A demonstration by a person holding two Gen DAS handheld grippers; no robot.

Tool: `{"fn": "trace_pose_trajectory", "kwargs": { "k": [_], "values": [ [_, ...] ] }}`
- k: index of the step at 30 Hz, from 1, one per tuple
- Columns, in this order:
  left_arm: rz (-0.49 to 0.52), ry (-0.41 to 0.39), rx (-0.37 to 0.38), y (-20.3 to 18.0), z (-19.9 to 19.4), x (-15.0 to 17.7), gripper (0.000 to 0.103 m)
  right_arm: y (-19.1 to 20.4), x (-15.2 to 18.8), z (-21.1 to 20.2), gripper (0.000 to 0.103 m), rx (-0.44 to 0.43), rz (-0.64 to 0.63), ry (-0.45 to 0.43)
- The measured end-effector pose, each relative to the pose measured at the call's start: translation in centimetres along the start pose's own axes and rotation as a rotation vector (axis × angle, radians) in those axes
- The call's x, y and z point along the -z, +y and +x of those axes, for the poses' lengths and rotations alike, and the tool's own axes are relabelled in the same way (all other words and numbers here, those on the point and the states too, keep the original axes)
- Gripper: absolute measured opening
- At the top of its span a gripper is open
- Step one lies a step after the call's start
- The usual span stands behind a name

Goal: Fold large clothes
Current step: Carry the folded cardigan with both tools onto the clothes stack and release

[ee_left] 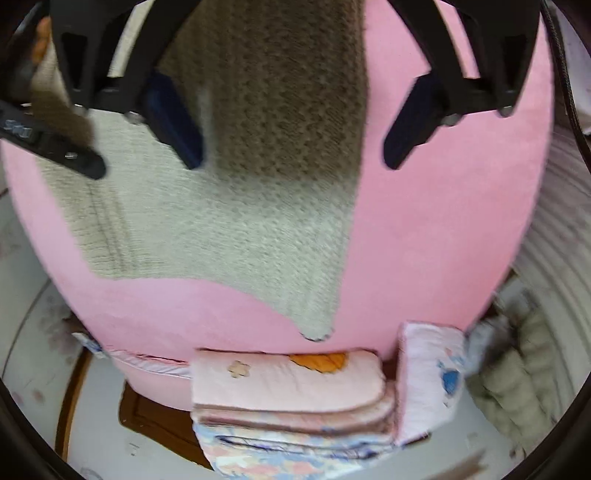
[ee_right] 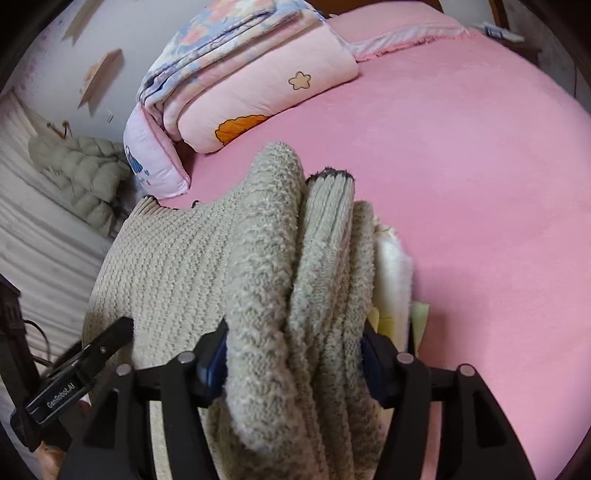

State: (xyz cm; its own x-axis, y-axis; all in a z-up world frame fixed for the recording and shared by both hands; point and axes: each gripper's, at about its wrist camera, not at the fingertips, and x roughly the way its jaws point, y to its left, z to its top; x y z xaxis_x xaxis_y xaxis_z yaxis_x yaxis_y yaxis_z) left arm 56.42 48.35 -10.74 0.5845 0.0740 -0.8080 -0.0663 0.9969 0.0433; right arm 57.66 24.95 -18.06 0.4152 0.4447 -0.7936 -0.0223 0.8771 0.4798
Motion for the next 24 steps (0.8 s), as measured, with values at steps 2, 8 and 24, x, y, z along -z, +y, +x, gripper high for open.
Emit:
{"fn": "trace_pose_trajectory", "kwargs": {
  "k": [2, 8, 24],
  "values": [
    [-0.016, -0.003, 0.009, 0.4, 0.1, 0.2, 0.103, 0.6, 0.0, -0.4, 0.070, 0.035, -0.040, 0.000],
    [-0.040, -0.002, -0.011, 0.6, -1.0, 0.7, 0.103, 2.2, 0.2, -3.6, 0.074, 0.166, -0.234, -0.065],
    [-0.121, -0.009, 0.052, -2.9, -20.6, 9.2, 0.103, 2.6, 8.1, -20.5, 0.074, 0.067, -0.186, -0.036]
  ]
}}
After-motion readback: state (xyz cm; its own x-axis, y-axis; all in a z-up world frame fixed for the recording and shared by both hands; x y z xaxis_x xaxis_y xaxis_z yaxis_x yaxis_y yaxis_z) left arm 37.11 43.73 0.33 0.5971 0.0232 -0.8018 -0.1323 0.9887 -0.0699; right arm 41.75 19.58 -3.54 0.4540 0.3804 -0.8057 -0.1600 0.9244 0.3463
